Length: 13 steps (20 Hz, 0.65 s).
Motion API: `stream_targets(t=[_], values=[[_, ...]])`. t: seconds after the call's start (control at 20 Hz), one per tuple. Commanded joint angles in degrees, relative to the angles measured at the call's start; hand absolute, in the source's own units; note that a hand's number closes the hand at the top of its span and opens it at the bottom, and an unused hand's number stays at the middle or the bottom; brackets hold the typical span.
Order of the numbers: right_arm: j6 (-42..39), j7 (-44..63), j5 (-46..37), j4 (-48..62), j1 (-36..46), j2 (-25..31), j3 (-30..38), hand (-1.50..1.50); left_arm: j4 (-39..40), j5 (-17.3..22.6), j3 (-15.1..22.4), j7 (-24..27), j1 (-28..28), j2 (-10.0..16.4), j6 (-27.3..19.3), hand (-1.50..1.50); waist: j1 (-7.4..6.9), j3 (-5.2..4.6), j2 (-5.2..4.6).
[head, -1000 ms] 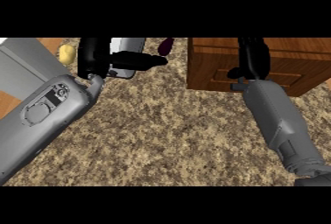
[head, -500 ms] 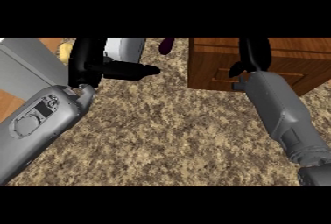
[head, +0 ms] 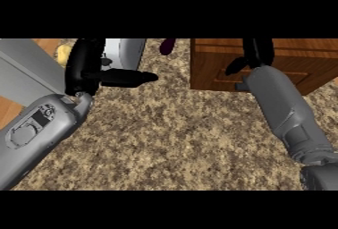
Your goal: Pick up the can, place it into the drawer and close the drawer
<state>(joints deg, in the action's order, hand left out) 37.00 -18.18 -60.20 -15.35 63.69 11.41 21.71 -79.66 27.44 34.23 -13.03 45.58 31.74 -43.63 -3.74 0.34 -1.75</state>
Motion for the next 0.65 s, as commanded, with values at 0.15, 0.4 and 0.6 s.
stream_targets(t=[0.15,0.4,0.6], values=[[-3.9,-5.6,13.0,-2.5,4.6,-4.2,10.3,-1.50,-1.8,0.1,-1.1,1.0,-3.2,0.7,0.9,-1.50,-0.71,-0.14,0.54],[-10.8,-9.8,20.9,-3.7,4.4,-5.3,16.1,-1.50,-3.9,-0.1,-1.9,-0.7,-6.0,1.8,-0.6,-1.50,1.04,-0.19,1.51],[-12.4,-10.8,22.4,-2.8,6.0,-3.4,17.0,-1.50,-2.3,-2.0,-2.6,3.2,-7.8,0.2,0.7,-1.50,1.37,-0.28,0.80]])
